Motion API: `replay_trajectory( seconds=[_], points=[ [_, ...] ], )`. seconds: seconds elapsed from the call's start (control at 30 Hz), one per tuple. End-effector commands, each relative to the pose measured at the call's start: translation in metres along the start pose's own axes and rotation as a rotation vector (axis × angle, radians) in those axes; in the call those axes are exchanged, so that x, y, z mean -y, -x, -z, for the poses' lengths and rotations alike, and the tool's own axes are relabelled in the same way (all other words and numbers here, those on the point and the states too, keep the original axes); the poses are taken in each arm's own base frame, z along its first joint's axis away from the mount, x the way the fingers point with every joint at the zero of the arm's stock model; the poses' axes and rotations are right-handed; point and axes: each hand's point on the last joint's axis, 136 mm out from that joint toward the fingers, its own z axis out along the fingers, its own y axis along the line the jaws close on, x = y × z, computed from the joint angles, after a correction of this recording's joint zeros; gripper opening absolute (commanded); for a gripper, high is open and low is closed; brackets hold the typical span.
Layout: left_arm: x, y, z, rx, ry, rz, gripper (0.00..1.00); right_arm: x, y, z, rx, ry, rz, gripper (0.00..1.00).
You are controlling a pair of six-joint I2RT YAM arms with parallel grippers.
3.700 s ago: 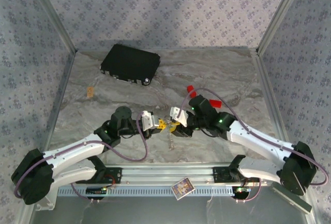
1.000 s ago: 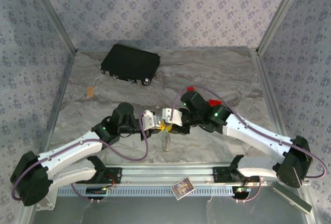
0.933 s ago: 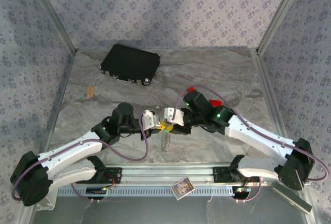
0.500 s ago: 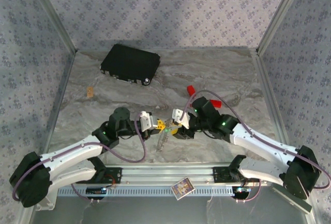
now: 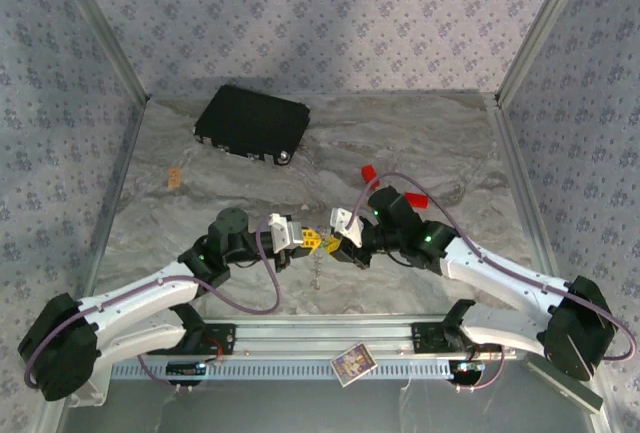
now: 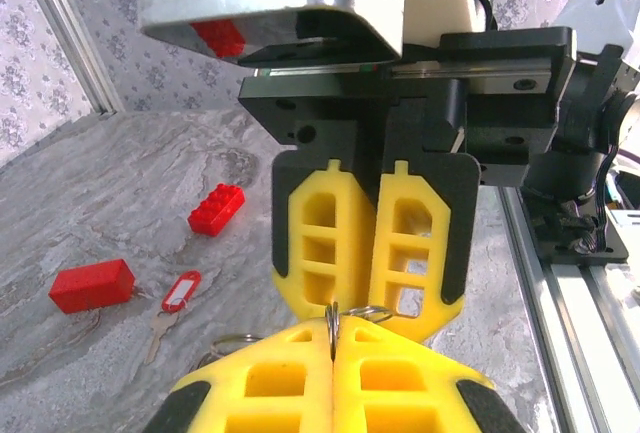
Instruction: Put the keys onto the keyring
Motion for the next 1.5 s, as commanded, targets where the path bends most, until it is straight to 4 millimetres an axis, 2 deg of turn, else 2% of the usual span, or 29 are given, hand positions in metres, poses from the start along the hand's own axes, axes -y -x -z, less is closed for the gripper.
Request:
replay_trajectory(
  seconds=[0.0,0.27,0.33,0.43,0.53,0.63,0.77,1.13,1.47],
  points=[
    [0.002,0.018,0.001,0.077,-0.008,-0.024,0.00,-0.005,0.001,-0.002,0.001,0.034,-0.005,0.08],
    [-0.005,0.024,-0.001,0.104,0.046,-0.040,0.00,-0.004,-0.011,-0.015,-0.086,0.054,-0.023,0.05],
    [-0.006,0.023,-0.002,0.102,0.060,-0.048,0.00,-0.002,-0.010,-0.013,-0.089,0.037,-0.015,0.10],
    [-0.007,0.019,-0.002,0.093,0.067,-0.046,0.00,0.002,-0.007,-0.006,-0.076,-0.004,0.000,0.27],
    [-0.006,0.014,-0.002,0.085,0.061,-0.043,0.00,0.006,-0.006,0.005,-0.056,-0.048,0.010,0.33],
    [-0.005,0.011,-0.003,0.076,0.052,-0.036,0.00,0.009,-0.005,0.016,-0.038,-0.085,0.019,0.34],
    [-0.003,0.009,-0.005,0.073,0.038,-0.024,0.00,0.008,-0.002,0.019,-0.013,-0.088,0.020,0.34],
    [-0.006,0.014,-0.007,0.094,0.045,0.005,0.00,0.007,-0.005,0.001,0.021,-0.073,-0.020,0.37],
    [-0.008,0.012,-0.009,0.087,0.052,0.029,0.00,0.018,-0.004,-0.013,0.059,-0.131,-0.023,0.38]
  ],
)
